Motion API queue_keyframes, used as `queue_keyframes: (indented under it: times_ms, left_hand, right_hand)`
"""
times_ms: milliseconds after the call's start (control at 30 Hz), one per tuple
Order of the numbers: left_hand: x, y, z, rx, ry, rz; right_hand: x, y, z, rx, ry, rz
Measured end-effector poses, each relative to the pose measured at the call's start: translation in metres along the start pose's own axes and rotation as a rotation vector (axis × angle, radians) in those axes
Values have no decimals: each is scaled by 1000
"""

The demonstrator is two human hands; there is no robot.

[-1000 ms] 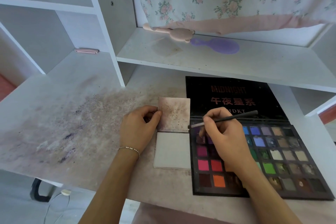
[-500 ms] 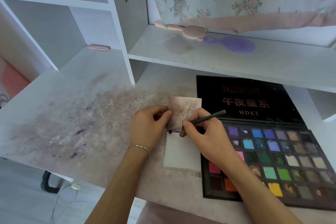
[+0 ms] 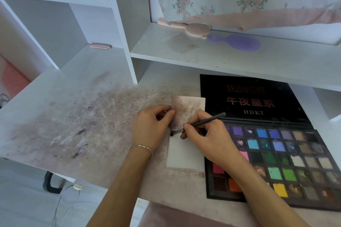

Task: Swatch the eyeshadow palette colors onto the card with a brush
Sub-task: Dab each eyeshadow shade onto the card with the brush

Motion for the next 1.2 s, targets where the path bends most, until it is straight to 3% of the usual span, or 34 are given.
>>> queue_keyframes:
  times_ms: [1200]
  left_hand:
    - [-4, 2, -1, -5, -23, 5]
  right_hand:
    - [0, -1, 0, 10, -6, -28]
Point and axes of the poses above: each hand's wrist, its own z-axis towards the middle knuckle, its own y-axis out of the back of the hand, x = y × z, the point moved 10 cm from there along z, towards the middle knuckle, and after that the axes turned 14 degrees about y, right-handed, at the moved point
